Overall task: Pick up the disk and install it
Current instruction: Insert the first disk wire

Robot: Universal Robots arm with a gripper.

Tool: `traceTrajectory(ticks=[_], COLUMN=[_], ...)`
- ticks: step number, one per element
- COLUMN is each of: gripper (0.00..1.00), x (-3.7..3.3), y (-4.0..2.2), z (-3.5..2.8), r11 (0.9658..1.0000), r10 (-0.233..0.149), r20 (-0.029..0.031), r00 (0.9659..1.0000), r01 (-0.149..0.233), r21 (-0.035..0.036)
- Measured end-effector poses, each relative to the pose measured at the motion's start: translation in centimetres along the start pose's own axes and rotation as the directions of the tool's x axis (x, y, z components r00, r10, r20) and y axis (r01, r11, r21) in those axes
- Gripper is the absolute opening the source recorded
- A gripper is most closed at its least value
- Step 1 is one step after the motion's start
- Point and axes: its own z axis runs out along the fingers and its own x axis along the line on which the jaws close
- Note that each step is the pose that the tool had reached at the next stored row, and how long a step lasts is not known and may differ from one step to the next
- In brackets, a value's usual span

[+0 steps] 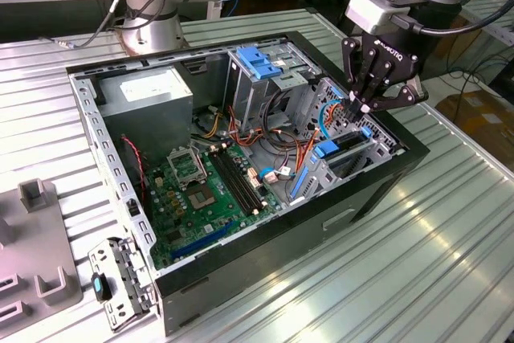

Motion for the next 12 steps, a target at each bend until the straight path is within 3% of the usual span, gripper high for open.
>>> traceTrajectory(ticks=[9,12], gripper=[0.11,0.11], x=[0.00,-0.01], y=[0.00,-0.25], z=[0.00,0.00], r11=[1.0000,1.0000], r10=[0.000,0.000], r20=[0.0000,0.0000], r00=[1.0000,1.0000], r01=[0.000,0.000], r21=[0.0006,0.0006])
